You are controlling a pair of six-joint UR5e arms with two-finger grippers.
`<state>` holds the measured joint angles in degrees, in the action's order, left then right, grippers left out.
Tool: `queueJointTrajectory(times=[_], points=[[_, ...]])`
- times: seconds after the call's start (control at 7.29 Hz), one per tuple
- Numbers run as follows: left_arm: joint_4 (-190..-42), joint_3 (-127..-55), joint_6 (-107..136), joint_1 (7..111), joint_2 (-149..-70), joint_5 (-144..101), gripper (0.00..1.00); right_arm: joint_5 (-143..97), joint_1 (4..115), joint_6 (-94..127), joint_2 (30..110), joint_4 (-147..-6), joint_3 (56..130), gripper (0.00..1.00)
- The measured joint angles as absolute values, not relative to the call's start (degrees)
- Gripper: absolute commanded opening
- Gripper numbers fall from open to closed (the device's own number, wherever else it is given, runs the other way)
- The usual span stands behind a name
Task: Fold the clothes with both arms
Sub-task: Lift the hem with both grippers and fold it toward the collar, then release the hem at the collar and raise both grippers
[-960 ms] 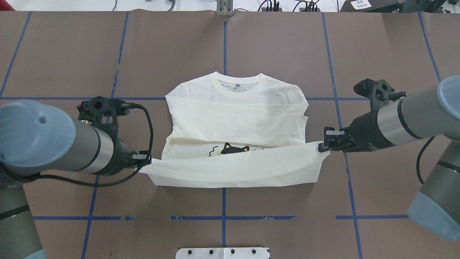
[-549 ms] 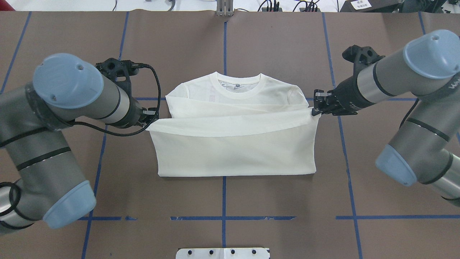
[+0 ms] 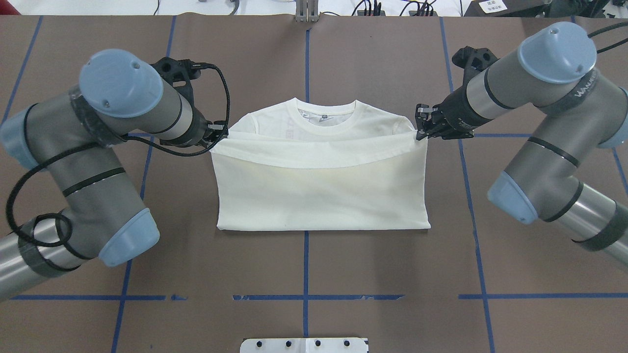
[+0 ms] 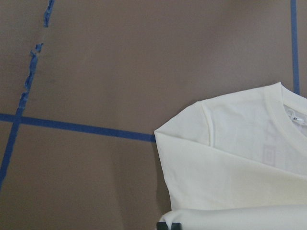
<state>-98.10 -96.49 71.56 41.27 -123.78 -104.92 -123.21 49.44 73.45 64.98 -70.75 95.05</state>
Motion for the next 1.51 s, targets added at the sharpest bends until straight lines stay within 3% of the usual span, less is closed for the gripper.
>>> queueJointTrajectory(times=[0.82,0.96,1.1,1.23,1.37,1.51], points=[[-101.05,-89.04,71.89,41.84,-126.92,-104.66,0.00,-123.22,50.67,72.60,61.55,-70.81,88.48,0.00],[-101.02,-86.84,72.40,41.82,-128.63,-104.60,0.00,-123.22,50.62,72.58,60.65,-70.83,87.40,0.05],[-101.05,-85.57,73.00,41.79,-129.45,-104.42,0.05,-123.26,50.60,72.56,60.18,-70.80,86.75,0.98],[-101.09,-85.01,73.45,41.76,-129.76,-103.97,0.65,-123.34,50.60,72.58,60.02,-70.72,86.41,1.00],[-101.11,-84.82,73.87,41.76,-129.88,-103.53,1.00,-123.42,50.62,72.48,59.98,-70.68,86.31,1.00],[-101.01,-84.83,74.19,41.75,-130.04,-103.28,1.00,-123.51,50.69,71.53,60.01,-70.65,86.47,1.00]])
